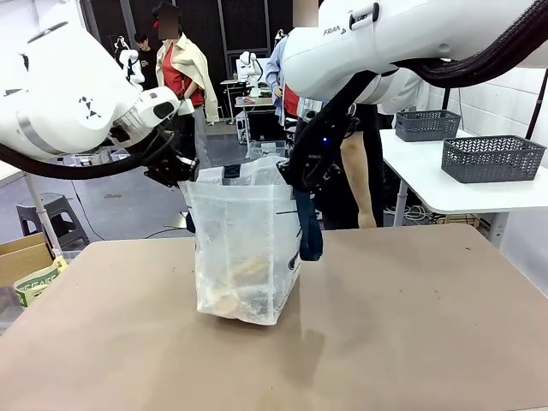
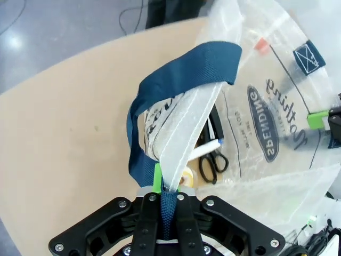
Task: Transfer purchased items from the store into the shopping bag.
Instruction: Move the Reusable shopping bag to the right side of the table.
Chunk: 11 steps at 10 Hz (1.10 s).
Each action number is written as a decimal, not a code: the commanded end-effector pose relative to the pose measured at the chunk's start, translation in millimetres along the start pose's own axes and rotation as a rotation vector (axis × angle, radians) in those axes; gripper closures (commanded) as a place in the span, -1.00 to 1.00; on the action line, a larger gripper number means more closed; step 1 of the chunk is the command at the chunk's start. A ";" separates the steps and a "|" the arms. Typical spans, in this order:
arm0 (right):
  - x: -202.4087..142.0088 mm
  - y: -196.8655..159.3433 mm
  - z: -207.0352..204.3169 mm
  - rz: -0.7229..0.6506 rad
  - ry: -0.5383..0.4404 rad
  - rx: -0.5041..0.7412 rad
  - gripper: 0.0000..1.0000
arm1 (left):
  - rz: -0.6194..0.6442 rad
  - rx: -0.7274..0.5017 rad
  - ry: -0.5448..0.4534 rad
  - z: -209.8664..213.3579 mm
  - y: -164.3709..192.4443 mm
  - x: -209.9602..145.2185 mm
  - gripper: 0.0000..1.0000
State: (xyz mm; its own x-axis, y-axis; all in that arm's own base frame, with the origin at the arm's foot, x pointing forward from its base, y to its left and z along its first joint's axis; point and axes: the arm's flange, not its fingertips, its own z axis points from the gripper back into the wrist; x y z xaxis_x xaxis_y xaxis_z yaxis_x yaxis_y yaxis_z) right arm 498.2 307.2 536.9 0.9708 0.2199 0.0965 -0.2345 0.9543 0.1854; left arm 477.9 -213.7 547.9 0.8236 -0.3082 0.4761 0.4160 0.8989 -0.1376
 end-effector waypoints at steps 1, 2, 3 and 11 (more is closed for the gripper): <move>6.4 6.5 -3.0 -0.018 0.053 -0.073 1.00 | 0.034 0.017 0.072 9.7 -9.1 6.3 1.00; 7.0 5.9 -7.3 -0.009 0.083 -0.098 1.00 | 0.050 0.028 0.122 9.9 -13.3 4.1 1.00; 7.3 4.5 -11.5 -0.015 0.109 -0.108 1.00 | 0.095 0.039 0.170 5.2 -19.2 1.8 1.00; 7.5 3.4 -11.2 -0.035 0.047 0.011 1.00 | 0.103 -0.016 0.152 -9.8 -30.8 -8.0 1.00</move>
State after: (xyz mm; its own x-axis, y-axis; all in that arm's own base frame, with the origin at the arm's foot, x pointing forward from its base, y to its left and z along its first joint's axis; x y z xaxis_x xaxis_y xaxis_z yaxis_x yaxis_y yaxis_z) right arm 506.3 315.8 524.7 0.9771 0.2126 0.0096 -0.2117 0.9669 0.1425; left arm 464.5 -241.2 541.3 0.9171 -0.2614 0.3011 0.3213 0.9316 -0.1698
